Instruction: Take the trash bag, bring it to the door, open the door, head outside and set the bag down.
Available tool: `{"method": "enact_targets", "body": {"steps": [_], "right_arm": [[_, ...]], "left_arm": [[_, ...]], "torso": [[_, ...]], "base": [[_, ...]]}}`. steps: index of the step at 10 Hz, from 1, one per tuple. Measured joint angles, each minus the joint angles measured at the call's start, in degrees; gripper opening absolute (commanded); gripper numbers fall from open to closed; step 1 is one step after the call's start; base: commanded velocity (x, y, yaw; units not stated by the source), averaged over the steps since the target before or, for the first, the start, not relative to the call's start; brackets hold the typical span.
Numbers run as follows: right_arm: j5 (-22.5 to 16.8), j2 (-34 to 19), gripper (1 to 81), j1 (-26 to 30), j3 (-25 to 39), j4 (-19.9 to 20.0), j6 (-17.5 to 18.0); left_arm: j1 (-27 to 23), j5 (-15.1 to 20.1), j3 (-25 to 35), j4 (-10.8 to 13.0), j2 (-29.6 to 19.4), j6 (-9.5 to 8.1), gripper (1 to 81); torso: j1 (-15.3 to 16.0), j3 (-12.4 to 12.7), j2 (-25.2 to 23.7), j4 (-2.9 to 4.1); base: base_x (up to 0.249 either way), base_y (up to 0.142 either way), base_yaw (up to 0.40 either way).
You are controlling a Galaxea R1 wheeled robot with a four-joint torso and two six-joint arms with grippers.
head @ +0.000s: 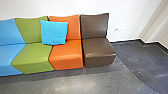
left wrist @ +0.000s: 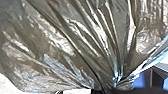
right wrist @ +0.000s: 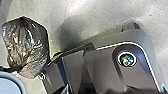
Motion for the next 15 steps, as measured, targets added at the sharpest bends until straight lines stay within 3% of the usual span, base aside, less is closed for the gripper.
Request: {"method": "enact_targets", "body": {"steps": [3,10,15], "right_arm": [[0.0,1.9,81.1,-1.5,-3.2,0.0,-0.4],[1.6,13.6,81.1,-7.8,-16.3,-2.4,-0.6],[4.0,21.1,81.1,-12.5,-24.9,-5.4,-0.7]], "left_arm": [[2.9,-4.1,-0.2,0.0,0.3,0.96,1.0],[15.3,-12.8,-0.3,0.0,2.7,7.86,1.0],[18.2,-14.2,-0.7,0.0,4.1,8.8,1.0]], "torso": [[-4.0,2.7,6.1,0.0],[-13.6,7.1,20.7,0.0],[-20.3,10.6,31.0,0.0]], "base": [[0.0,0.0,0.0],[0.0,0.0,0.0],[0.0,0.0,0.0]]}}
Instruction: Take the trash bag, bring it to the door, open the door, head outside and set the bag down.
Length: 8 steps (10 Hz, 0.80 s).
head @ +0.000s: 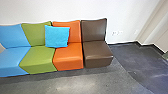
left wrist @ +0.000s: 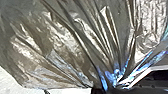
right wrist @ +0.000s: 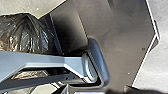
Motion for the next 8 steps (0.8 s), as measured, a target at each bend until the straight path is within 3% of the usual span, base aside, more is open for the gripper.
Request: {"method": "enact_targets", "body": {"steps": [4,8], "right_arm": [[0.7,5.0,81.1,-1.1,-7.0,-1.2,0.0],[0.5,5.9,81.1,-2.7,-7.7,-1.8,0.0]], "left_arm": [[1.2,0.0,0.0,0.4,0.1,0.0,1.0],[2.3,0.3,0.0,0.4,0.7,0.0,1.0]], "torso": [[-5.0,7.3,7.6,0.0],[-10.2,15.6,15.5,0.0]], "base": [[0.0,0.0,0.0],[0.0,0.0,0.0]]}}
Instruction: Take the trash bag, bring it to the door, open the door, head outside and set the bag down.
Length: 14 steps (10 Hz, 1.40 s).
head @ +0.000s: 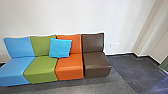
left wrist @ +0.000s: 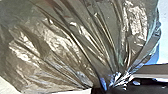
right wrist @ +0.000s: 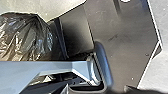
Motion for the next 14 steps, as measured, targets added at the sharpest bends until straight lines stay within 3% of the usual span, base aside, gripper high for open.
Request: {"method": "enact_targets", "body": {"steps": [7,14], "right_arm": [[-0.5,4.9,81.1,-2.3,-6.5,-1.0,0.0],[0.1,6.2,81.1,-3.0,-7.8,-2.0,0.0]], "left_arm": [[2.5,0.5,-3.3,1.1,1.7,0.0,1.0],[2.8,-1.2,-3.4,1.2,2.5,-0.01,1.0]], "torso": [[-8.9,14.2,13.4,-0.02],[-17.5,15.4,26.6,-0.02]], "base": [[0.0,0.0,0.0],[0.0,0.0,0.0]]}}
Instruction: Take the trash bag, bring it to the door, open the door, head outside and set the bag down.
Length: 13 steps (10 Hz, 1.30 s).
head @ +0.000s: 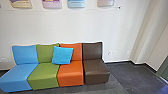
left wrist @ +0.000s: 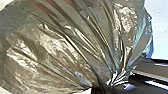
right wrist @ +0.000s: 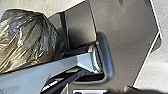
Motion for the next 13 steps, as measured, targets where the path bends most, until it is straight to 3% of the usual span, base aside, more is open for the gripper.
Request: {"method": "enact_targets", "body": {"steps": [2,4,8,13], "right_arm": [[0.3,1.1,81.1,0.0,-1.5,0.0,0.0],[0.4,1.9,81.1,0.0,-2.9,-0.1,0.0],[0.2,2.0,81.1,-0.6,-3.1,-0.1,0.0],[0.1,2.7,81.1,-1.1,-4.1,-0.2,0.0]], "left_arm": [[0.3,-0.6,0.0,0.0,0.0,0.0,1.0],[0.3,-0.6,0.0,0.0,0.0,0.0,1.0],[1.4,-0.4,0.0,0.0,0.3,-0.02,1.0],[1.6,-0.3,-3.6,0.2,2.9,-0.02,1.0]], "torso": [[-1.9,1.7,3.1,0.0],[-4.3,5.5,6.8,0.0],[-5.3,11.8,8.9,0.0],[-5.4,12.8,8.9,0.0]], "base": [[0.0,0.0,0.0],[0.0,0.0,0.0],[0.0,0.0,0.0],[0.0,0.0,0.0]]}}
